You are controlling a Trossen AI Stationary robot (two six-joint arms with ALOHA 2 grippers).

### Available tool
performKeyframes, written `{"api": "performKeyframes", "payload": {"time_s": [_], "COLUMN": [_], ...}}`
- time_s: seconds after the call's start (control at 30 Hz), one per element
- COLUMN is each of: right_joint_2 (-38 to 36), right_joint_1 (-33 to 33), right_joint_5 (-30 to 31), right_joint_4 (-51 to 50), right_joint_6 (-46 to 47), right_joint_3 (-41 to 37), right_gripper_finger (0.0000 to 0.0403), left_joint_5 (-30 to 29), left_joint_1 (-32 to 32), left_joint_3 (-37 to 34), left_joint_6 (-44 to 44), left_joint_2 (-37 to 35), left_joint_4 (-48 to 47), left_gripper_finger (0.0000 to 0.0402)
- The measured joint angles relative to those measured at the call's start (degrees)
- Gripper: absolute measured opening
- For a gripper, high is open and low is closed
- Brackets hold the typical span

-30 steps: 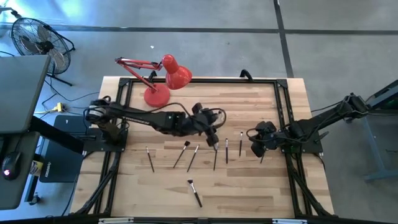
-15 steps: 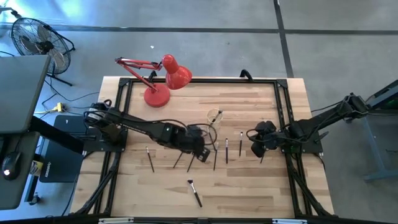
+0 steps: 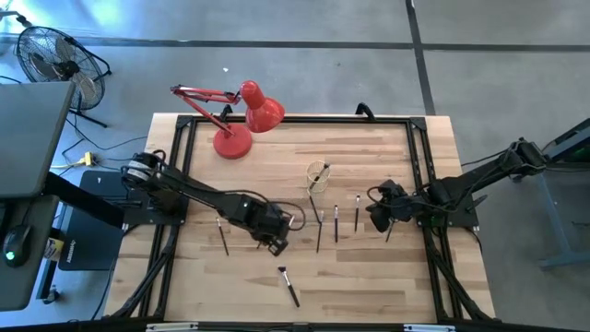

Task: Put items in baskets/containers
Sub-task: Put the black eyeshadow brush into the yellow container

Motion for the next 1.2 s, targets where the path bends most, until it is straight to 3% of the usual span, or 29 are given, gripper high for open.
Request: {"api": "performKeyframes", "payload": {"time_s": [0.17,0.3,0.53,0.7,0.87,1.07,1.2], "right_joint_2": [2.22,8.13,26.41,39.21,49.08,56.25,57.74], "right_joint_1": [0.05,1.35,2.43,-0.07,-3.91,-8.77,-10.01], "right_joint_5": [-0.18,2.03,3.35,-0.51,-2.56,-5.78,-6.57], "right_joint_4": [5.41,10.59,0.39,-12.28,-19.52,-22.78,-24.66], "right_joint_6": [5.77,9.76,11.32,13.62,13.55,16.64,19.0], "right_joint_3": [0.0,1.53,17.85,31.09,40.93,46.09,46.52], "right_gripper_finger": [0.0,0.0,0.0,0.0,0.0,0.0004,0.0031], "left_joint_5": [0.65,-0.97,-5.36,-6.99,-6.97,-5.49,-5.43], "left_joint_1": [-0.72,-0.74,-0.61,-0.61,-0.61,-0.61,-0.61], "left_joint_3": [-9.9,-18.03,-27.6,-30.14,-30.22,-30.22,-30.22], "left_joint_6": [1.54,2.14,5.25,7.94,11.97,14.76,15.65], "left_joint_2": [-4.59,-10.76,-23.63,-28.93,-29.68,-29.66,-29.65], "left_joint_4": [7.71,10.11,11.6,11.46,11.3,11.1,11.05], "left_gripper_finger": [0.0003,0.0001,0.0001,0.0001,0.0,0.0,0.0]}}
